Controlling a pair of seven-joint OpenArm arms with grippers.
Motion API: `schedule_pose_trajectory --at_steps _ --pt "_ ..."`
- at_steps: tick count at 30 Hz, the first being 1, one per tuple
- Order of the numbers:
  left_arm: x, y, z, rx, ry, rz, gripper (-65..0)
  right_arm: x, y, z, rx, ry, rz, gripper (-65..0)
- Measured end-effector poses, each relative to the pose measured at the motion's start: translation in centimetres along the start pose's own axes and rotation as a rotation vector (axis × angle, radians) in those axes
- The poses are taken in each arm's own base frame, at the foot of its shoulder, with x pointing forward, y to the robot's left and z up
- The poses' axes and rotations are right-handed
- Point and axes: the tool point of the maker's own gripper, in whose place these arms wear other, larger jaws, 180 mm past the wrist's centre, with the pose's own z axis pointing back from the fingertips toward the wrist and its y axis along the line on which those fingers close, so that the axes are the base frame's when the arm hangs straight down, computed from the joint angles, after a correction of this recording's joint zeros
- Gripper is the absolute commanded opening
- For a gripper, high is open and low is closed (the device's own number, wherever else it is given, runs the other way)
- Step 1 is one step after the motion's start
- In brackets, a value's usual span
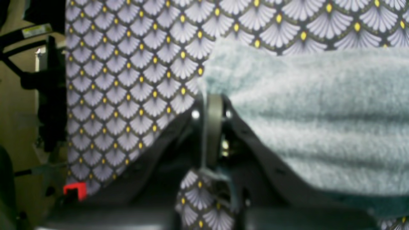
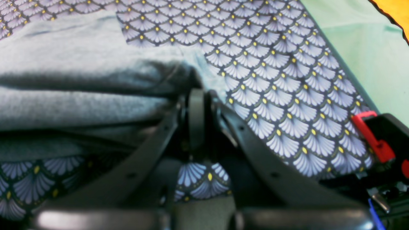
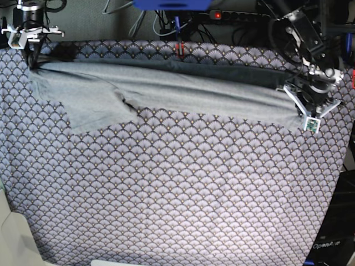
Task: Fold the T-shirt properly
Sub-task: 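Lower the folded hem onto the collar edge and open both grippers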
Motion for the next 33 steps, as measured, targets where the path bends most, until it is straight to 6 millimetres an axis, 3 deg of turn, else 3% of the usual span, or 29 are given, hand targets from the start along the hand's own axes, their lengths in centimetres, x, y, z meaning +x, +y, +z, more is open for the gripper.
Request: schedule_pose_trajectory --at_steps 7,14,21,24,28,33 --pt "-0.8 -0.3 0.1 -0.007 0.023 -0.002 -65.0 -1.2 0.7 0.2 0.009 0.04 0.006 -65.0" --pt "-3.2 -1.3 -0.7 -0.042 0.085 0.014 -65.0 -2.9 1.0 0.3 0.019 0.089 0.005 -65.0" --pt "-3.4 -1.6 -0.7 -0.05 0.082 0.021 -63.8 -2.9 0.9 0.3 0.019 0.089 0.005 -65.0" --pt "-3.9 -1.6 -0.4 -0.05 0.092 0.018 -51.4 -2.9 1.0 0.3 0.019 0.089 0.005 -64.2" --pt "-3.8 -1.4 -0.4 -0.043 0.09 0.022 -34.1 -2.8 0.7 0.2 0.02 0.093 0.014 -53.8" --pt "-4.4 -1.6 -0.2 -0.047 0.102 0.019 -21.7 -2.7 0.3 0.1 0.017 0.092 0.022 -44.8"
